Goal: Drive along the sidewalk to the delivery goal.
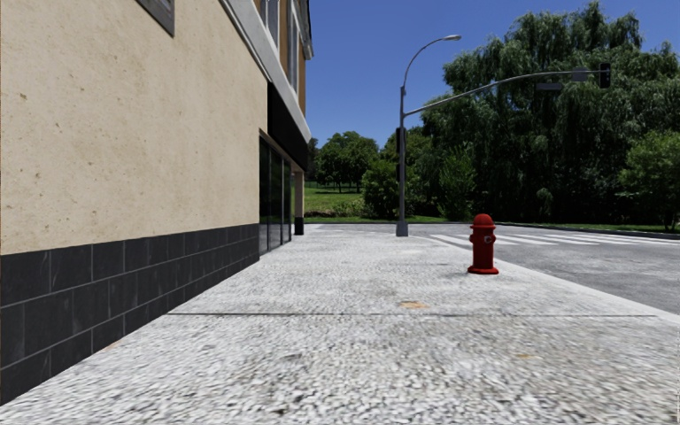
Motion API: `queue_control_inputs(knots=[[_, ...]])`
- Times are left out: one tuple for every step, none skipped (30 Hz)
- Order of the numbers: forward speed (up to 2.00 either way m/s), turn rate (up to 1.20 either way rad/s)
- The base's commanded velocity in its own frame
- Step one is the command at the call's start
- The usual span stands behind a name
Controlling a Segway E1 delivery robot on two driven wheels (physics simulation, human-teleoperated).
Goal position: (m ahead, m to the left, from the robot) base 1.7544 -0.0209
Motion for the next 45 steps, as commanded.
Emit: queue_control_inputs(knots=[[2.00,0.00],[1.98,0.00],[1.91,0.00],[1.82,0.00],[1.82,0.00],[1.72,0.00],[1.63,0.00],[1.63,0.00],[1.60,0.00],[1.57,0.00],[1.55,0.00],[1.55,0.00],[1.45,0.00],[1.34,0.00],[1.34,0.00],[1.13,0.00],[0.97,0.00],[0.87,0.00],[0.87,0.00],[0.83,0.00],[0.82,0.00],[0.81,0.00],[0.81,0.00],[0.81,0.00],[0.81,0.00],[0.81,0.00],[0.81,0.00],[0.81,0.00],[0.81,0.00],[0.80,0.00],[0.80,0.00],[0.80,0.00],[0.79,0.00],[0.78,0.00],[0.74,0.00],[0.74,0.00],[0.44,0.00],[0.07,0.00],[0.00,0.00],[0.00,0.00],[0.00,0.00],[0.00,0.00],[0.00,0.00],[0.00,0.00],[0.00,0.00]])
